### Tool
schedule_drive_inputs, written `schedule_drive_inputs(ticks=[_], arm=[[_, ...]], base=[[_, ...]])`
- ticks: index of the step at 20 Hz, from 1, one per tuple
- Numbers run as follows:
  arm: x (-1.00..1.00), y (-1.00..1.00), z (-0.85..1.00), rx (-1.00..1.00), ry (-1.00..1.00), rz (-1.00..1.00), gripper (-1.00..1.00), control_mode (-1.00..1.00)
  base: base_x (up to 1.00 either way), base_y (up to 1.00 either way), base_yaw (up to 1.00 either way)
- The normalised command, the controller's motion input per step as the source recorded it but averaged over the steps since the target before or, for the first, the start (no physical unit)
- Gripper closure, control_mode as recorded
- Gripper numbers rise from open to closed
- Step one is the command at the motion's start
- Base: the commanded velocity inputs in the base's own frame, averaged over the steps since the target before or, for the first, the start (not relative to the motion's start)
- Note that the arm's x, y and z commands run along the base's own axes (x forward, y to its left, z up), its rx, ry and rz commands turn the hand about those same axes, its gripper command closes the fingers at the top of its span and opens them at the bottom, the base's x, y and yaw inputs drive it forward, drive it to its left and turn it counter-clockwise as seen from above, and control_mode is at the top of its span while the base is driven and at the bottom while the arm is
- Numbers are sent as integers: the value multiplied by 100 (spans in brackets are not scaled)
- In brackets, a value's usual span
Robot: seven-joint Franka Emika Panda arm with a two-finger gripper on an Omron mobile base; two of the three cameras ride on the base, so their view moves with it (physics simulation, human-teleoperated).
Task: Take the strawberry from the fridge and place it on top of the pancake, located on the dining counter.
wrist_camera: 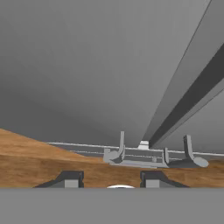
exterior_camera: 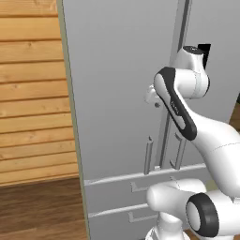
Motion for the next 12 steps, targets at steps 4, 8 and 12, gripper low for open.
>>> schedule_drive_inputs(ticks=[4,8,12], arm=[[-1,0,0,0,0,0,-100,100],[0,0,0,0,0,0,-100,100],[0,0,0,0,0,0,-100,100]], base=[[-26,0,-1],[-49,-15,-2],[-49,-36,0]])
